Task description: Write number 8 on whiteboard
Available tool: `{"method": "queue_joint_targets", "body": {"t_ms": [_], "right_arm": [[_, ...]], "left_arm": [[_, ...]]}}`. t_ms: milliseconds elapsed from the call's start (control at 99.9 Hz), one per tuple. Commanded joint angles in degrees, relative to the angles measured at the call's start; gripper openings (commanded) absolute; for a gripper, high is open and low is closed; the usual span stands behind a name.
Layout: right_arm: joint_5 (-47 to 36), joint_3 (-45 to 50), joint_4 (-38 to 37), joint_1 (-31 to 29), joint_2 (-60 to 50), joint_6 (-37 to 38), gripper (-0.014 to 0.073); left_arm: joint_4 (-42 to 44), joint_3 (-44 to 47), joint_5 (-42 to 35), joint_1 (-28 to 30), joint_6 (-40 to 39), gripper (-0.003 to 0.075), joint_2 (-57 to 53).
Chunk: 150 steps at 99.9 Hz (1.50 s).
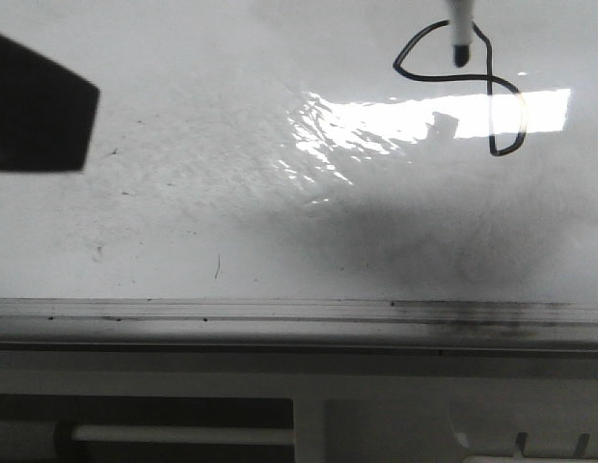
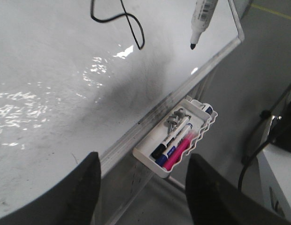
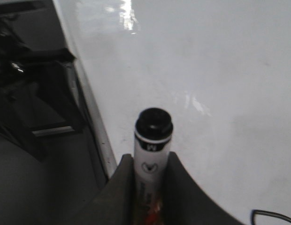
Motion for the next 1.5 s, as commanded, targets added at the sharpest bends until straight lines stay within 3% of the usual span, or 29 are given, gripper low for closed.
{"method": "queue_joint_targets", "body": {"t_ms": [0,100,250,500,1081,1271,1441,1491], "right_arm": [[-3.0,0.3,9.3,1.2,-0.5,-7.4,-0.0071],[-4.5,3.2,15.9,1.9,-0.5,-13.1,-0.0071],[-4.5,5.9,23.7,2.2,-0.5,-20.2,-0.0071],[-1.8,6.7,36.9,2.3,0.1,-33.5,-0.0071],[5.3,7.3,40.2,2.3,4.1,-36.5,-0.0071],[5.5,7.3,40.6,2.3,4.1,-36.5,-0.0071],[5.9,7.3,40.6,2.3,4.1,-36.5,-0.0071],[6.2,7.3,40.6,2.3,4.1,-36.5,-0.0071]], "left_arm": [[-4.4,-1.9,-3.9,-3.2,7.2,0.0351,1.3],[-8.2,-2.6,-5.4,-7.7,12.8,0.0301,2.6],[-9.3,-3.4,-11.1,-13.1,12.9,0.027,4.6],[-9.1,-6.1,-13.8,-15.7,12.9,0.027,8.2],[-11.1,-8.1,-15.2,-15.7,12.8,0.0251,9.7],[-11.1,-8.1,-15.3,-15.7,12.8,0.0152,11.1],[-11.1,-8.1,-15.0,-15.7,12.6,-0.002,13.5],[-11.1,-8.1,-15.1,-15.7,12.6,-0.002,13.7]]}}
